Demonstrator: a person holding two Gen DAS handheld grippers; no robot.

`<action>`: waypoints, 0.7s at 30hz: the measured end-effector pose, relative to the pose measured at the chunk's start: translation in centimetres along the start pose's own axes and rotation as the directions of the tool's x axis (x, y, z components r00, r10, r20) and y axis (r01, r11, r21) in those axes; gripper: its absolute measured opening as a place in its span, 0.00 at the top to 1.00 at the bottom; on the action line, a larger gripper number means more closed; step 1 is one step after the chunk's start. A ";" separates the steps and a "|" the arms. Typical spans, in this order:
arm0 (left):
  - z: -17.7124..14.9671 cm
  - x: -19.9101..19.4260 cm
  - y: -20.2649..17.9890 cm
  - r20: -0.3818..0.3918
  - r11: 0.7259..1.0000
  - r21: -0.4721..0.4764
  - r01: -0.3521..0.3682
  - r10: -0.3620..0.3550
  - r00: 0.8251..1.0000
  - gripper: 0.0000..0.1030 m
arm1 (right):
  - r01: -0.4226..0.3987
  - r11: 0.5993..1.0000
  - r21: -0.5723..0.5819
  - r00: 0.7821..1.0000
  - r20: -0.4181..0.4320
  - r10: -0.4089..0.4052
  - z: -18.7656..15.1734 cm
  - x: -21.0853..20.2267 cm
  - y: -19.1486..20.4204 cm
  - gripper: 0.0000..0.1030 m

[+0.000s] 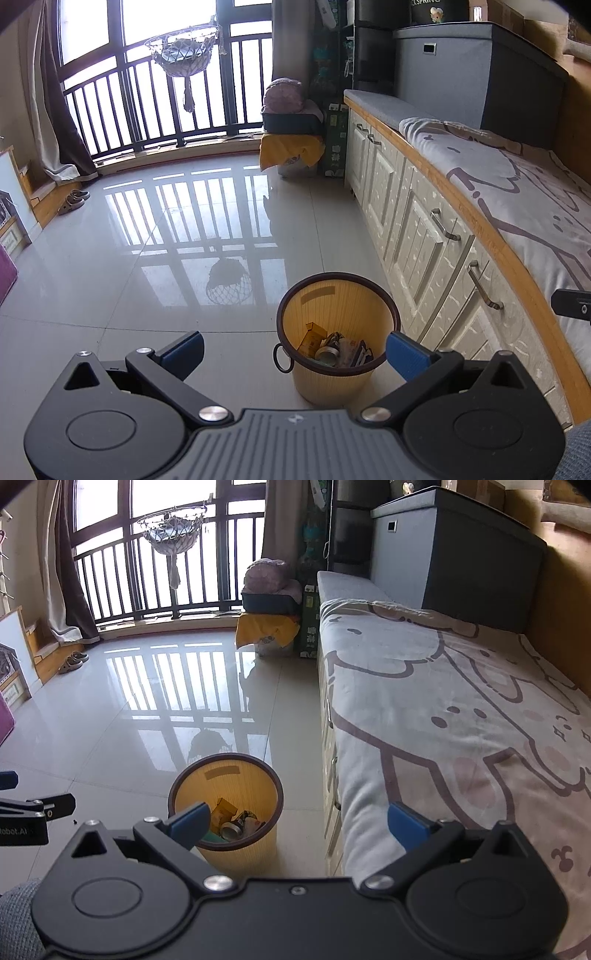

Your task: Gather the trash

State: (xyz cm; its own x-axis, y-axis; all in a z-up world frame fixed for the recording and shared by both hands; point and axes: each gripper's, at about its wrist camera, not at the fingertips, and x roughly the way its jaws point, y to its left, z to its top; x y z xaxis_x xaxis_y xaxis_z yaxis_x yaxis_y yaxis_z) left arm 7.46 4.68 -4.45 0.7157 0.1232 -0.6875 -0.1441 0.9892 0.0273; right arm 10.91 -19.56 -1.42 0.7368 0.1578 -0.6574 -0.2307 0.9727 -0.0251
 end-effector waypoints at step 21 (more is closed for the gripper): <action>0.0 -0.6 0.1 0.043 0.999 -0.019 0.036 -0.035 0.998 0.00 | 0.004 1.000 -0.022 1.000 0.021 -0.003 -0.1 -0.5 0.6 0.00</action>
State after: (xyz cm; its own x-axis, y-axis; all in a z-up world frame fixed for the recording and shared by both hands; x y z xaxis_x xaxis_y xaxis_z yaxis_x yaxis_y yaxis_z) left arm 7.00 4.69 -4.04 0.7491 0.0915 -0.6562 -0.1312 0.9913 -0.0116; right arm 10.35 -19.06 -1.19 0.7509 0.1582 -0.6412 -0.2418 0.9693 -0.0439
